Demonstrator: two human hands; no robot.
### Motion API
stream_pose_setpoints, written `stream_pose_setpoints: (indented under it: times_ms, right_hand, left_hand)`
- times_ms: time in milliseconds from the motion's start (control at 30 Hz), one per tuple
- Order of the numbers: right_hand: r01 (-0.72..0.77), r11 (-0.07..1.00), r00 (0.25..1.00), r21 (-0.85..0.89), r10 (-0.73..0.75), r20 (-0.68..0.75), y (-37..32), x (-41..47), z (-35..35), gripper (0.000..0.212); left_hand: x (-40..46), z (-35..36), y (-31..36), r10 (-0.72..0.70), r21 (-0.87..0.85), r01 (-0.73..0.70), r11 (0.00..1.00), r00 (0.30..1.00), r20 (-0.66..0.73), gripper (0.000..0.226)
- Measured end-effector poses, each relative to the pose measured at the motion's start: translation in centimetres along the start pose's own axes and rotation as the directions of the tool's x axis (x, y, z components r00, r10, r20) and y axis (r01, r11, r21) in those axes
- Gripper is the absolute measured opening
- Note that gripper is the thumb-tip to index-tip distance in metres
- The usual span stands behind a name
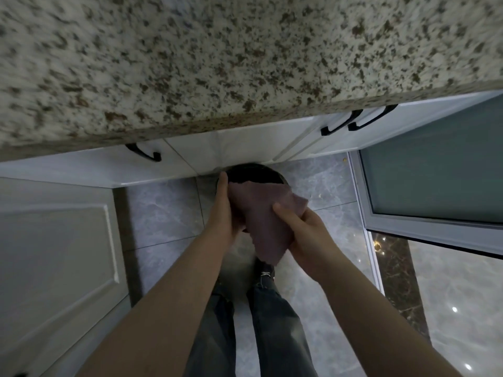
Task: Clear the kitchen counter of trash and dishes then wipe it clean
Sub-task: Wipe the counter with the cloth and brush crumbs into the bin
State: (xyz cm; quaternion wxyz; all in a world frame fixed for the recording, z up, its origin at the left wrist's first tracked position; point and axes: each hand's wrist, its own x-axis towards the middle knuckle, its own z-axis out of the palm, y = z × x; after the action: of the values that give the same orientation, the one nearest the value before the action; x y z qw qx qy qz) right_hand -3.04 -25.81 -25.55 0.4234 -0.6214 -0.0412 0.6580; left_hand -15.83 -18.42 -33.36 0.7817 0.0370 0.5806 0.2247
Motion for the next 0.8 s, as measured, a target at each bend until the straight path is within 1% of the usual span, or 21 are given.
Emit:
stream_pose_setpoints:
  times_ms: [67,133,200,267,333,400,467,500,600,633,667,700,767,800]
  right_hand:
    - [0.056,0.994,0.997,-0.091,-0.051,0.056,-1.7,-1.3,-0.1,0.038]
    - [0.090,0.984,0.993,-0.156,-0.076,0.088,-3.2,-2.4,-0.1,0.043]
    - [0.124,0.973,0.986,-0.194,-0.100,0.131,-5.2,-4.2,0.3,0.043]
    - [0.155,0.964,0.976,-0.217,-0.116,0.186,-7.6,-6.8,1.0,0.046]
    - [0.162,0.967,0.965,-0.197,-0.114,0.236,-9.4,-8.8,1.8,0.051]
    - [0.145,0.979,0.955,-0.142,-0.101,0.281,-11.2,-11.3,3.4,0.044]
    - [0.130,0.988,0.951,-0.078,-0.102,0.292,-12.6,-13.1,5.2,0.032]
    - [0.132,0.990,0.947,-0.059,-0.108,0.303,-13.1,-13.8,6.0,0.030]
    - [0.151,0.987,0.918,-0.061,-0.117,0.378,-14.7,-16.9,9.0,0.035]
    - [0.158,0.985,0.904,-0.065,-0.118,0.410,-15.2,-17.8,9.8,0.039]
    - [0.163,0.985,0.887,-0.061,-0.119,0.447,-15.5,-18.6,10.6,0.044]
    - [0.173,0.983,0.862,-0.062,-0.121,0.492,-15.9,-19.8,11.4,0.046]
    - [0.189,0.979,0.804,-0.074,-0.111,0.584,-16.3,-21.7,12.7,0.043]
    - [0.190,0.978,0.774,-0.083,-0.098,0.625,-16.4,-22.4,13.3,0.040]
  left_hand:
    - [-2.6,0.3,1.3,0.024,-0.072,-0.020,0.997,0.998,0.052,0.070]
    - [-4.9,0.5,2.4,0.064,-0.050,-0.059,0.997,0.991,0.119,0.060]
    - [-7.7,0.8,3.6,0.143,-0.010,-0.143,0.990,0.974,0.177,0.048]
    - [-11.5,1.0,4.8,0.269,0.007,-0.273,0.962,0.951,0.150,0.045]
    - [-14.7,0.7,5.5,0.385,0.060,-0.393,0.918,0.916,0.112,0.040]
    - [-18.4,0.2,6.0,0.479,0.095,-0.490,0.867,0.870,0.113,0.038]
    - [-21.7,-0.1,6.3,0.532,0.099,-0.541,0.835,0.840,0.107,0.039]
    - [-23.2,-0.3,6.5,0.555,0.090,-0.562,0.822,0.826,0.092,0.042]
    - [-28.6,-1.0,7.2,0.633,0.068,-0.632,0.772,0.774,0.002,0.052]
    - [-30.0,-1.2,7.4,0.633,0.075,-0.630,0.773,0.774,-0.021,0.055]
    - [-31.3,-1.4,7.7,0.604,0.077,-0.601,0.796,0.797,-0.023,0.054]
    - [-32.8,-1.9,8.0,0.557,0.065,-0.555,0.829,0.830,-0.022,0.048]
    - [-35.6,-2.9,8.3,0.438,0.015,-0.439,0.899,0.898,0.039,0.029]
    - [-36.6,-3.4,8.4,0.387,0.012,-0.389,0.921,0.919,0.074,0.031]
